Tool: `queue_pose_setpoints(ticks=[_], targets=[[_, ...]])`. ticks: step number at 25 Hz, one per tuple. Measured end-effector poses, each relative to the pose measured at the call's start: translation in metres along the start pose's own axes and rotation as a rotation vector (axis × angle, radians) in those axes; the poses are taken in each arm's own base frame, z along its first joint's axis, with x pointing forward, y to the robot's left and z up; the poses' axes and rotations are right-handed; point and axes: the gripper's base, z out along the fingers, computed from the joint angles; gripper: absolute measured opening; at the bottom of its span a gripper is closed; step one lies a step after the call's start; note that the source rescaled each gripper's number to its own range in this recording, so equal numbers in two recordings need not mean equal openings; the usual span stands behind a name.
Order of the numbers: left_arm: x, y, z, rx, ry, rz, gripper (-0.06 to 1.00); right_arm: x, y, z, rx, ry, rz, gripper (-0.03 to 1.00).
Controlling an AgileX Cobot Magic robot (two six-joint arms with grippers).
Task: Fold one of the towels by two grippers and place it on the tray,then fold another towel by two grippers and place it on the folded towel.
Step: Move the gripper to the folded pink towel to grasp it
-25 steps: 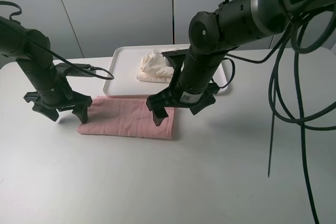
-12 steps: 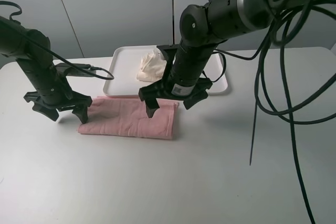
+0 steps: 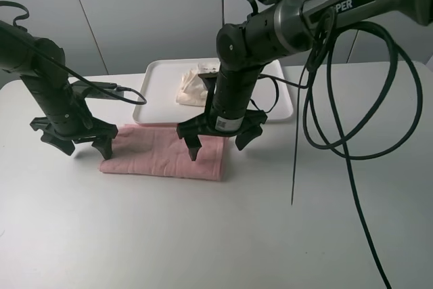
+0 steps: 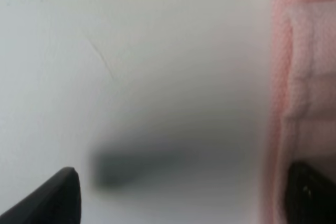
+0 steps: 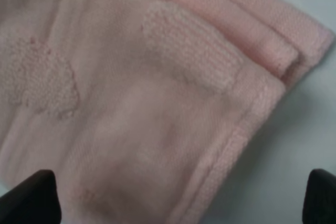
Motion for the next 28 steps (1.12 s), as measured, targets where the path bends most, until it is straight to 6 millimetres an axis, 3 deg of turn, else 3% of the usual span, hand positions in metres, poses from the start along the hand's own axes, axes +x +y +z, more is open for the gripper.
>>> queue_pose_setpoints(ticks=[3,8,16,28], targets=[[0.000,0.000,0.000,-0.001,0.000,0.002,1.00,-0.002,-0.005,0.001,-0.004,0.003,0.022,0.93],[0.000,0.000,0.000,-0.001,0.002,0.002,1.00,-0.010,-0.023,-0.003,-0.040,-0.003,0.111,0.74],[0.000,0.000,0.000,-0.003,0.005,0.003,1.00,-0.013,-0.023,-0.004,-0.077,-0.020,0.129,0.79],[0.000,0.000,0.000,-0.003,0.003,0.003,1.00,-0.013,-0.020,-0.004,-0.081,-0.033,0.145,0.80]])
